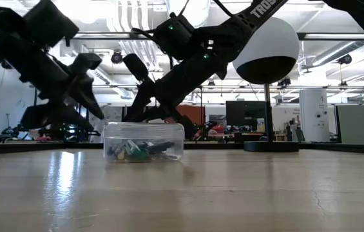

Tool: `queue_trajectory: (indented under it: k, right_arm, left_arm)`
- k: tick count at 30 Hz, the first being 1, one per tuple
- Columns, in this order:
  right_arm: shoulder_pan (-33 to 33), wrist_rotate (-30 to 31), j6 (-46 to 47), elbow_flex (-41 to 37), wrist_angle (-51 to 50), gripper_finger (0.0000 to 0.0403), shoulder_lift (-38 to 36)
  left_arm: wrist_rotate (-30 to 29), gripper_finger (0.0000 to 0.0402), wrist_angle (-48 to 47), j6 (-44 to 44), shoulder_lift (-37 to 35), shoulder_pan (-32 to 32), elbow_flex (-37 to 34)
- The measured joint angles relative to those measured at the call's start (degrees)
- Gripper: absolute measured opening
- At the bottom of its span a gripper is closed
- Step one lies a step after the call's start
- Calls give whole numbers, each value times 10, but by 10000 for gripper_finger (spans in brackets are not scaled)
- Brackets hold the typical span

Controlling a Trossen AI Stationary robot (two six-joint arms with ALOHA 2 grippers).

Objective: Pick & place school supplies into a supply box
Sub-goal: Close the transparent supply box

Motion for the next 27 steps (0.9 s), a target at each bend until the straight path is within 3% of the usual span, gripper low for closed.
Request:
queue_trajectory:
  k: [3,7,10,13,21,27]
  right_arm:
    - [-1,2,-3,-1,0,33,0]
    - [-2,3,-4,-4,-16,33,-2]
    - [-3,1,-4,-4,-28,34,-3]
    - [-3,0,-20,-2,-51,34,-7]
    - [-4,11,-55,-2,-59,34,-32]
    - [-4,63,-104,-6,-104,34,-76]
  left_arm:
    - [13,141,37,-12,63,-3,3]
    - [8,141,158,-3,174,-2,4]
    - [11,141,165,-20,262,-2,20]
    - [25,141,200,-39,300,-1,25]
    - [69,140,170,-3,270,16,16]
    - [15,141,102,1,168,2,16]
